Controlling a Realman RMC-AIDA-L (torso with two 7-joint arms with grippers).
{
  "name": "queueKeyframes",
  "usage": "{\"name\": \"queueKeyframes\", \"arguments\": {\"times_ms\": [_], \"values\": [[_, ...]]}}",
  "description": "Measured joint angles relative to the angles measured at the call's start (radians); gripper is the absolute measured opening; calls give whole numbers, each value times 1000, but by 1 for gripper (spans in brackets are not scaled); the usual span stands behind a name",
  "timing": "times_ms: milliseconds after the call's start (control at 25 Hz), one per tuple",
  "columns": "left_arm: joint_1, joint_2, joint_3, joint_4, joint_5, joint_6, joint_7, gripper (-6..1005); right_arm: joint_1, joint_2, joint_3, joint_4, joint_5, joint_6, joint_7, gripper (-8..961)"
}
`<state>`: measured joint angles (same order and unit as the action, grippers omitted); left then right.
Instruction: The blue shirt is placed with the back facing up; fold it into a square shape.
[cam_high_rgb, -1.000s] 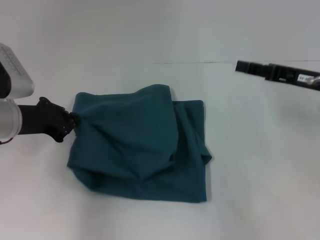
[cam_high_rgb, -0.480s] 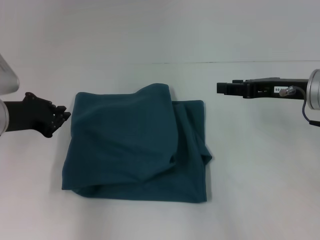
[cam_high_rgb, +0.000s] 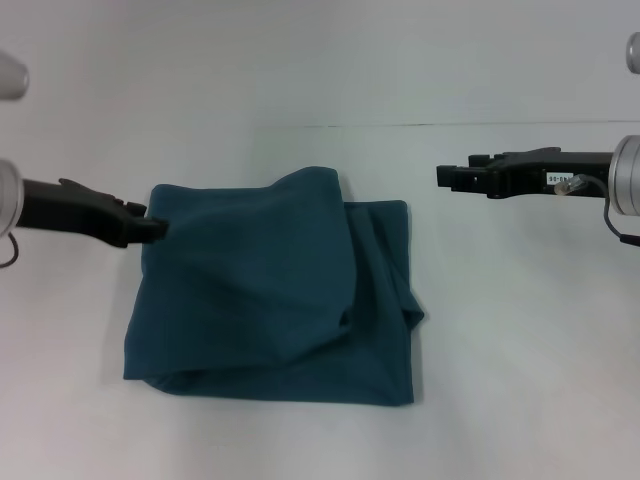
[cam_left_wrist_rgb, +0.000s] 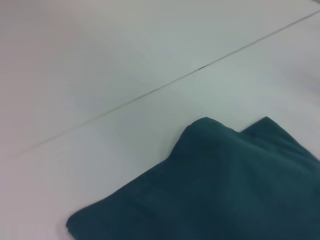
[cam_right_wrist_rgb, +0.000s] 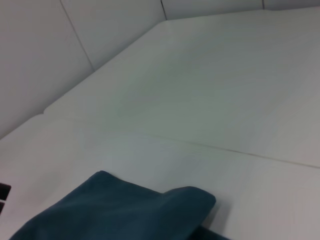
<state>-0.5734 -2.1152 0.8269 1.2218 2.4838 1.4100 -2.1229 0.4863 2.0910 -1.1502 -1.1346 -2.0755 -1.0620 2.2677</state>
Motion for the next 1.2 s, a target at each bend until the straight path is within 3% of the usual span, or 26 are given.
{"name": "queueKeyframes", "arguments": {"times_ms": [120,280,400,520,1200], "values": [[-56,29,-3,-33,46,28,-171,283,13,-1,1,21,-1,15,-53,568],[-114,66,-13,-145,60,39,-281,358,30,-1,2,55,-1,31,-107,566],[-142,81,-23,-225,85,27,-320,445,34,-1,0,64,-1,43,-127,564],[-163,90,-34,-284,132,16,-344,594,40,0,0,76,-2,53,-140,562],[-171,102,-41,-374,188,-49,-356,608,52,2,0,101,-2,84,-141,552]]}}
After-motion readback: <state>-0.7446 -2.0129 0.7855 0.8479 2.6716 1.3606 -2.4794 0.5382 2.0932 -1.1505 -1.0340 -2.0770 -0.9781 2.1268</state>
